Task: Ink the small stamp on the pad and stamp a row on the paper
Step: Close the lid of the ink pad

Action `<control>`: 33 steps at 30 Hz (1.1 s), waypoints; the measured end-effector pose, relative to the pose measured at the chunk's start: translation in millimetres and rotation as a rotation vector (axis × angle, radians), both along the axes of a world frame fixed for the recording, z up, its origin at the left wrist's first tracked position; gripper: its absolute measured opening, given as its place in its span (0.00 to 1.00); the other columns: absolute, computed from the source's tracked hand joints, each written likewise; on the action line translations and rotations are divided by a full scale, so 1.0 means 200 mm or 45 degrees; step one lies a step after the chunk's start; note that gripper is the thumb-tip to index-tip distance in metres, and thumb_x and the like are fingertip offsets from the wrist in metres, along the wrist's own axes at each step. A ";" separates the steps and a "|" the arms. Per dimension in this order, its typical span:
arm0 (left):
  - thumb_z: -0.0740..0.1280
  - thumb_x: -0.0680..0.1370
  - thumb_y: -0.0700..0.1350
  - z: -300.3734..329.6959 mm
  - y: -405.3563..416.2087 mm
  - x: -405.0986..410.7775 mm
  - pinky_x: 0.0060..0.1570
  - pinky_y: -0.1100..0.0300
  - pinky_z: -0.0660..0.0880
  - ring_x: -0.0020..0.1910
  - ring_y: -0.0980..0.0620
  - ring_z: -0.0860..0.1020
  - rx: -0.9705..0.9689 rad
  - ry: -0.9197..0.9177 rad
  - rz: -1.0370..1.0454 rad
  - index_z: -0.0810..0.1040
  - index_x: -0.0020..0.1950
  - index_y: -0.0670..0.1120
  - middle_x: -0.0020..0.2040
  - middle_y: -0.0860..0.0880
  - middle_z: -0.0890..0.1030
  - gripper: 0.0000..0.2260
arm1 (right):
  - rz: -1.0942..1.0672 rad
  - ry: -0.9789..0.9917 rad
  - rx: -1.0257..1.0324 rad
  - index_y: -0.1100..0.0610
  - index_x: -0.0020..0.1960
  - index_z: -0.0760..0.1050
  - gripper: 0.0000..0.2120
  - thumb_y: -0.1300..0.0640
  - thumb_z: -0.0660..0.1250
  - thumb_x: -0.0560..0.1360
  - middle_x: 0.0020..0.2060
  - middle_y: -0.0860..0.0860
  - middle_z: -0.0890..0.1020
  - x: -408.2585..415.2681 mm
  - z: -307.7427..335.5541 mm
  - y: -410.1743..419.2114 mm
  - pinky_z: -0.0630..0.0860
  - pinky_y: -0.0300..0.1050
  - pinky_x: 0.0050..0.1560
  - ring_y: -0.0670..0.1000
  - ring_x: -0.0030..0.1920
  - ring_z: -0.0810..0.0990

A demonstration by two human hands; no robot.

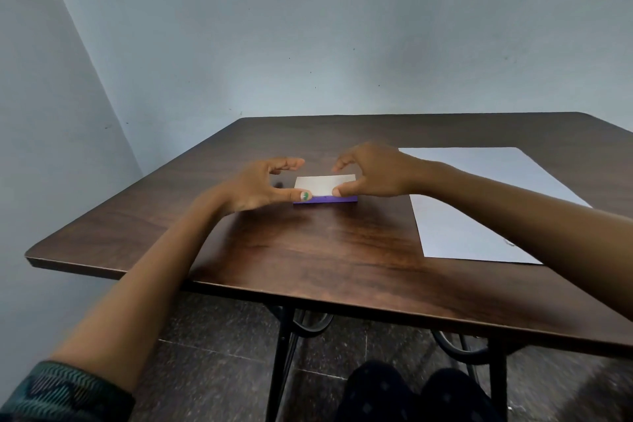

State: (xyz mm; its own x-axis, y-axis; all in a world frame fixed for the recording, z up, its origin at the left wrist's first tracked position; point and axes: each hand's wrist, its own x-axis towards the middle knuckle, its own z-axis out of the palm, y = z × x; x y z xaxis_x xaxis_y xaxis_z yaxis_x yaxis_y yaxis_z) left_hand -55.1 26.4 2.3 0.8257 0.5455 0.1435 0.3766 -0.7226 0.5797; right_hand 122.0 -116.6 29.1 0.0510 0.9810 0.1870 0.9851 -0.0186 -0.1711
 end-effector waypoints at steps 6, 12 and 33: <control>0.74 0.66 0.58 -0.04 0.04 0.01 0.57 0.69 0.59 0.62 0.62 0.68 -0.065 0.016 0.000 0.75 0.62 0.60 0.60 0.62 0.73 0.25 | 0.000 0.075 -0.219 0.60 0.64 0.73 0.26 0.47 0.68 0.72 0.63 0.55 0.77 0.00 0.02 0.07 0.70 0.43 0.57 0.54 0.61 0.75; 0.75 0.66 0.55 -0.05 0.06 0.01 0.49 0.81 0.61 0.56 0.71 0.70 -0.070 -0.018 -0.028 0.76 0.60 0.60 0.55 0.68 0.74 0.23 | 0.011 0.093 -0.174 0.60 0.63 0.74 0.26 0.47 0.71 0.70 0.62 0.55 0.79 -0.01 0.02 0.07 0.71 0.44 0.59 0.53 0.60 0.76; 0.76 0.65 0.56 -0.07 0.07 0.01 0.51 0.77 0.61 0.55 0.72 0.70 -0.011 -0.073 -0.027 0.77 0.60 0.59 0.53 0.69 0.74 0.24 | 0.039 0.160 0.007 0.60 0.59 0.78 0.24 0.46 0.72 0.69 0.55 0.54 0.83 0.00 -0.01 0.06 0.69 0.41 0.45 0.49 0.49 0.77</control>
